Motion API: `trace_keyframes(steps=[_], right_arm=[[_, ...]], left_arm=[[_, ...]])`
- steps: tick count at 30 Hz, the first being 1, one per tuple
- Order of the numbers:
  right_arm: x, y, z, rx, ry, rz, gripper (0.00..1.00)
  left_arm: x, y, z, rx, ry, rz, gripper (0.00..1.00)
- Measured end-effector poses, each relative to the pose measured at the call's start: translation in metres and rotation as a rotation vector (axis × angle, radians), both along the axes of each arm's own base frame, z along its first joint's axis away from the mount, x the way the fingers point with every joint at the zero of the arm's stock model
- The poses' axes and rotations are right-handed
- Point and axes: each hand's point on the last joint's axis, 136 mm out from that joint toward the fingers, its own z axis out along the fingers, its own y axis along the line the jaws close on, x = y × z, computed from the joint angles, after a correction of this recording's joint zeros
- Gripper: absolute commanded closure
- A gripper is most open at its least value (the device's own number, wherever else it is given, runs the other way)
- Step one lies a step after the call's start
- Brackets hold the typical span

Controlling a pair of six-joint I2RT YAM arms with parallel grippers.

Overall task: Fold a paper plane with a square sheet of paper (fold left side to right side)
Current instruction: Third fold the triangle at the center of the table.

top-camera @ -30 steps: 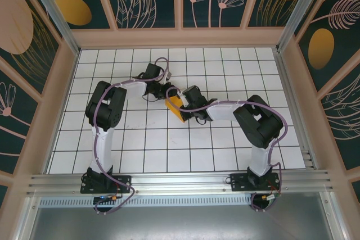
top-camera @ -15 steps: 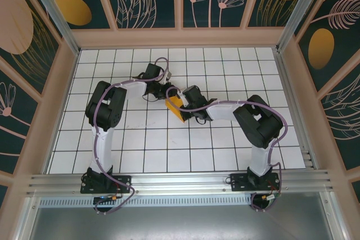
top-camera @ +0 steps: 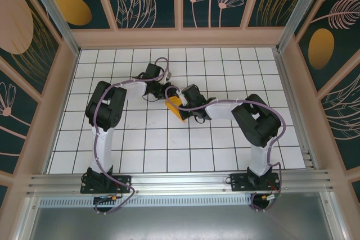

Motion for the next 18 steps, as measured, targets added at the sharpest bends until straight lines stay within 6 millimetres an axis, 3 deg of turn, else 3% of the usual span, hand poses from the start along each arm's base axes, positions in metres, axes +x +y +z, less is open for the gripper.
trace_keyframes(steps=[11,18], right_arm=[[-0.001,-0.001,-0.002,0.01,0.008,-0.015,1.0],[-0.001,-0.001,-0.002,0.025,0.018,-0.024,1.0]], left_arm=[[0.0,0.0,0.005,0.031,-0.012,-0.03,0.63],[0.01,0.015,0.023,0.067,-0.031,-0.012,0.59]])
